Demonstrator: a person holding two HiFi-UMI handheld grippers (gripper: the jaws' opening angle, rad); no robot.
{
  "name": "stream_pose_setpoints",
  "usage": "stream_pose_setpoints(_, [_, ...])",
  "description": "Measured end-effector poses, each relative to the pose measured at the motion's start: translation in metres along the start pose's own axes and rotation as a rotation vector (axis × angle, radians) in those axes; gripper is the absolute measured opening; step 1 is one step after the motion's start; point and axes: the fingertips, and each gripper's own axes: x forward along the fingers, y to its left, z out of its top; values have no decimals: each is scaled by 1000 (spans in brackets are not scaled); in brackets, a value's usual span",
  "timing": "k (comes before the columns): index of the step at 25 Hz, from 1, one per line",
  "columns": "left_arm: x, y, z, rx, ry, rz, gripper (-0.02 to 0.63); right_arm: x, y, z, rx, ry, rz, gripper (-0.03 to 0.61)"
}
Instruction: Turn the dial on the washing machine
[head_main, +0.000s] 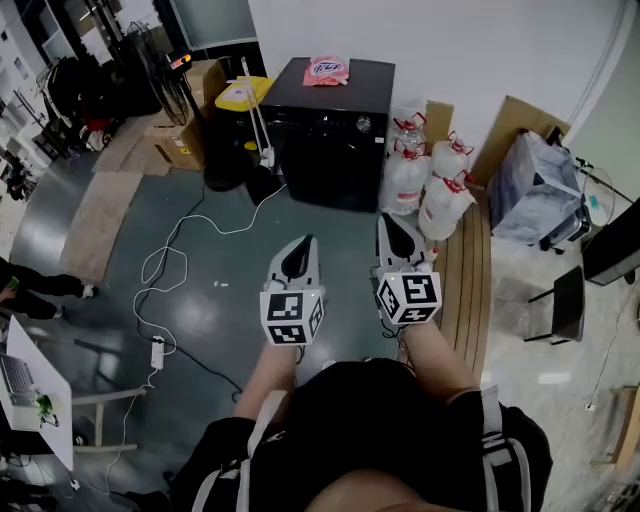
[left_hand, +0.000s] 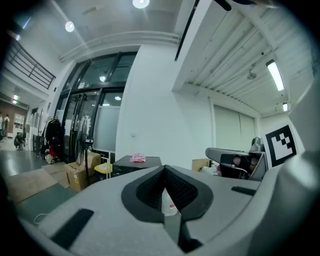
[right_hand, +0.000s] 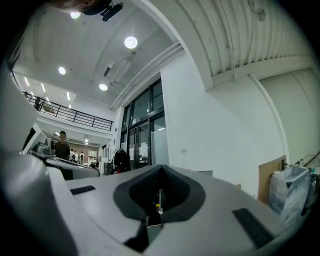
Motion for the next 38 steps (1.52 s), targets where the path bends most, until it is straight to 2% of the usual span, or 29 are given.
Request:
stream_pose_setpoints(13, [-9, 38, -8, 0, -11, -21, -5, 11, 29, -9, -13, -7, -44, 8])
stream_pose_setpoints(21, [13, 58, -10, 10, -11, -14, -5, 41, 24, -16, -5, -16, -47, 8])
stream_pose_setpoints(29, [81, 92, -4, 20, -14, 31, -5, 118, -2, -31, 9, -19, -7, 8])
stream_pose_setpoints(38, [213, 119, -1, 12, 14, 58, -5, 235, -76, -51, 20, 9, 23, 8])
